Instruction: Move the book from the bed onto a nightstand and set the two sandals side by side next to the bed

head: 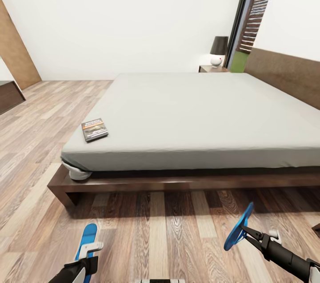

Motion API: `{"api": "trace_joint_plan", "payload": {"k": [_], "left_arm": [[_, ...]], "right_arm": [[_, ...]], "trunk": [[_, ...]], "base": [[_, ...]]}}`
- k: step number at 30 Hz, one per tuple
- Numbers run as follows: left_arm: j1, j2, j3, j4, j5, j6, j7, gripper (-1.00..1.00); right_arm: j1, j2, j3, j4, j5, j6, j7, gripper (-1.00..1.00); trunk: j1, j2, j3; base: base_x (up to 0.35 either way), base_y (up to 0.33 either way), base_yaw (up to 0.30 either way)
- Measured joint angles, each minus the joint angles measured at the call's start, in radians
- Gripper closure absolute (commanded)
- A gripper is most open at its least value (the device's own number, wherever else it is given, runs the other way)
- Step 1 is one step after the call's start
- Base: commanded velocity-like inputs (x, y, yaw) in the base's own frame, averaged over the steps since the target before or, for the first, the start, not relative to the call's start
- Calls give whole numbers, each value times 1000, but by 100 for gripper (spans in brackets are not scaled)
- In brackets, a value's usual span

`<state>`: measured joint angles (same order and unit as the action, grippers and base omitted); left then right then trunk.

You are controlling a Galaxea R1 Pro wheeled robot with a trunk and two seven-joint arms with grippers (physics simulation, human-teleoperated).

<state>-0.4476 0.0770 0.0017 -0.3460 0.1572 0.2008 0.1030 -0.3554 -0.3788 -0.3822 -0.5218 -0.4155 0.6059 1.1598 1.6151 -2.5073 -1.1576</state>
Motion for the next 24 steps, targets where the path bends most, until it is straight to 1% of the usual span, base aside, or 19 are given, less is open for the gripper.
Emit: {"api": "trace_joint_plan", "payload": {"k": [5,24], "left_arm": [[0,0,0,0,0,-9,1,100],[0,0,1,0,0,-8,1,100]], "right_arm": [[0,0,0,0,1,0,0,100],[0,2,0,0,1,-1,0,100]], "trunk": [[2,-1,-19],[11,-6,-93]], "base": [[0,0,0],[0,0,0]]}}
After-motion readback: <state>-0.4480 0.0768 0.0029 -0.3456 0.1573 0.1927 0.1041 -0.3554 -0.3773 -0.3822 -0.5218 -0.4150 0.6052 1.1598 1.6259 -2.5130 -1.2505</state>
